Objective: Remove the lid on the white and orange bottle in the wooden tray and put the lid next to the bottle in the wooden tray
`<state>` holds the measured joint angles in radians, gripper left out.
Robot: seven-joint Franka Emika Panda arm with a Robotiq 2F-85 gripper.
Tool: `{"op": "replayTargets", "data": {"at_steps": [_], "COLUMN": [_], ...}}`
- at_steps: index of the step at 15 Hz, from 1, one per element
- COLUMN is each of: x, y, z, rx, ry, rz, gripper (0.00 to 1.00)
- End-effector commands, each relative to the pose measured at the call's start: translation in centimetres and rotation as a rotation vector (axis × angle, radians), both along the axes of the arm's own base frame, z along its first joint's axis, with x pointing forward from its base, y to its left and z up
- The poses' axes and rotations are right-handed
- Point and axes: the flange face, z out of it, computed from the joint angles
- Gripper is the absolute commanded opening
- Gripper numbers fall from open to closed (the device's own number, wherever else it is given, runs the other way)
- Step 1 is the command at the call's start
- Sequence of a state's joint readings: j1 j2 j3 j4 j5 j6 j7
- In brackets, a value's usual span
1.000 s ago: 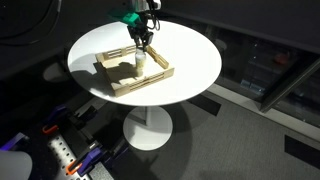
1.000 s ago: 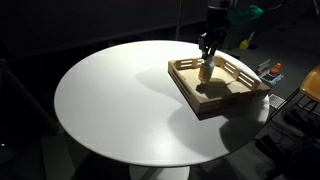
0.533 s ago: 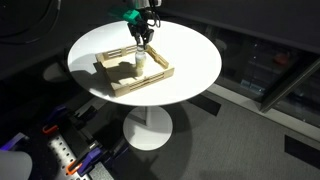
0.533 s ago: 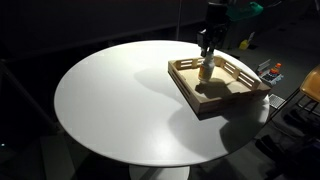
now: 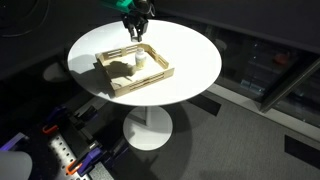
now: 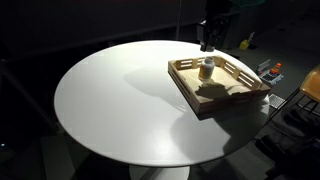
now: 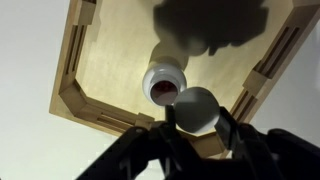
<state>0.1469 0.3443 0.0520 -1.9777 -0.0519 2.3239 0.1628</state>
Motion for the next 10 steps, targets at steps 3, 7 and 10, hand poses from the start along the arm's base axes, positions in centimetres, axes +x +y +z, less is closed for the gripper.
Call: {"op": "replayTargets", "data": {"at_steps": [3, 7, 10], "x": [-3.5, -5.0, -5.7], "y": [1.7, 1.6, 1.4], "z": [1.9, 0.5, -1.7], "rx": [0.001, 0.019, 0.034], "ry": [0.012, 0.013, -0.009], "rz": [0.059, 0.054, 0.039], "gripper": [0.44, 0.44, 0.44]}}
